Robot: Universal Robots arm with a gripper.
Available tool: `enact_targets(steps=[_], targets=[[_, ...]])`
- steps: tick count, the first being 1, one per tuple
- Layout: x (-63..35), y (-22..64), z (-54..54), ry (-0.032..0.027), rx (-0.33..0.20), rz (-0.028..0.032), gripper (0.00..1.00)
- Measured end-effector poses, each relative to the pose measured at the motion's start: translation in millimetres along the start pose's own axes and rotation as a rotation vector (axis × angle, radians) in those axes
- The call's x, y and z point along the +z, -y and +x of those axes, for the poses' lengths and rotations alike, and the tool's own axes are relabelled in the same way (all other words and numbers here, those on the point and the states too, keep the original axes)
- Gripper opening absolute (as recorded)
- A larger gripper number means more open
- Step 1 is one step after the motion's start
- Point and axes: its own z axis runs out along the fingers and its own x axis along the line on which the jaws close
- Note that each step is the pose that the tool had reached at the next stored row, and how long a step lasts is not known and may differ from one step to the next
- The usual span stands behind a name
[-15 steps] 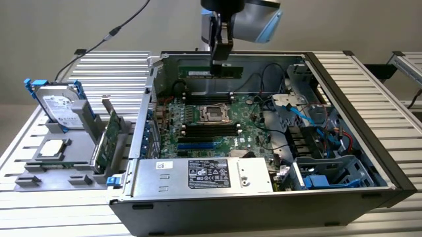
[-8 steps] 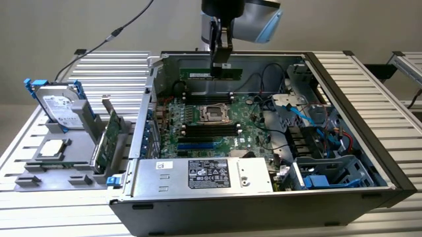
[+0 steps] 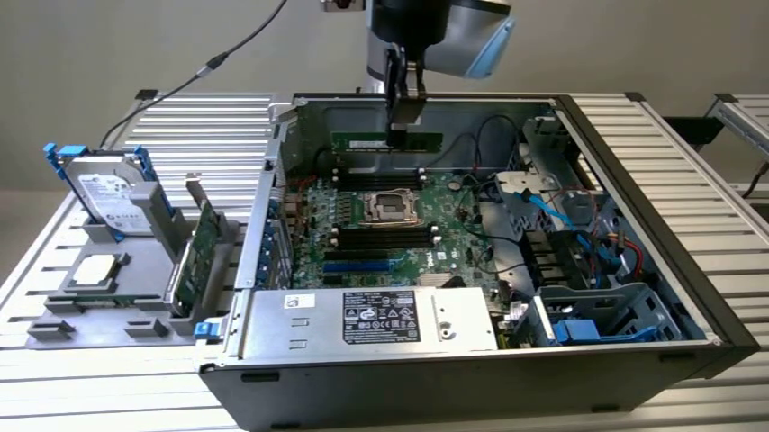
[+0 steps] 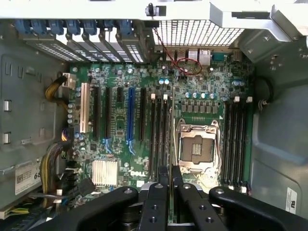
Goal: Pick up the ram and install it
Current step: 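Pick up the ram and move it above insertion slot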
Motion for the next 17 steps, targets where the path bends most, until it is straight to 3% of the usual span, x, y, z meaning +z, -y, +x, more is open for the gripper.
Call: enact_targets(steps=[2,6,17], targets=[[1.6,1.0,-0.1,0.0053,-0.003,0.0004,0.14],[5.3,2.1,0.0,0.0219,-0.007,0.0012,0.14],[25.1,3.8,-0.6,0.0223,-0.007,0.0012,0.14]])
